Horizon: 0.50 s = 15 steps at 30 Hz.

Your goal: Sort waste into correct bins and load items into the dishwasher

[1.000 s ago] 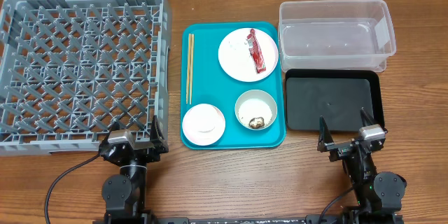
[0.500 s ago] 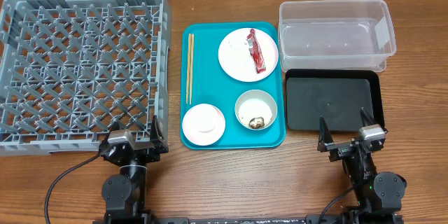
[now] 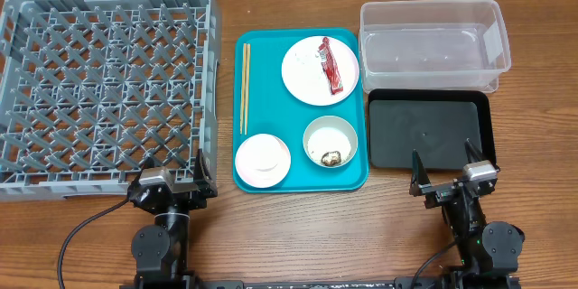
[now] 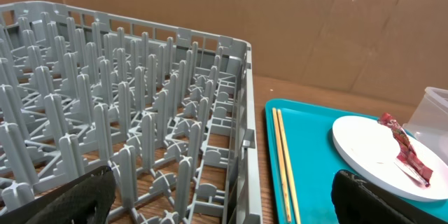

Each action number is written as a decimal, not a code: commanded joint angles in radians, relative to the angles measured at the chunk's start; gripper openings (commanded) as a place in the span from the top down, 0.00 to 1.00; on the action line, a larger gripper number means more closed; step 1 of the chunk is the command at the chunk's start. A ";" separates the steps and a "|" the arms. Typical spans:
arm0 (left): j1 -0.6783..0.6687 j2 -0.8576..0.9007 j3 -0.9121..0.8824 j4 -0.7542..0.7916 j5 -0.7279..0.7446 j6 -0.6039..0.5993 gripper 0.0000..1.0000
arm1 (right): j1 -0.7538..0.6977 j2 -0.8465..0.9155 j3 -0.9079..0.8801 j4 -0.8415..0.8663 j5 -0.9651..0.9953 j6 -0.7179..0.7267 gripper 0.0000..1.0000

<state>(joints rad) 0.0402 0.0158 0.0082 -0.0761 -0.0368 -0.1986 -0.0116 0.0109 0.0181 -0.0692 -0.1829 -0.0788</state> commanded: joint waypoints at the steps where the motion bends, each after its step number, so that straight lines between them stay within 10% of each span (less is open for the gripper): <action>1: 0.005 -0.005 -0.003 0.002 0.013 0.018 0.00 | -0.001 -0.005 -0.010 0.004 0.002 0.003 0.00; 15: 0.005 -0.004 -0.001 0.049 0.228 -0.123 0.00 | -0.001 -0.002 -0.008 0.062 -0.112 0.094 0.00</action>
<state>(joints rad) 0.0402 0.0158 0.0082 -0.0475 0.0898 -0.2489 -0.0116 0.0113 0.0181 -0.0422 -0.2333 -0.0433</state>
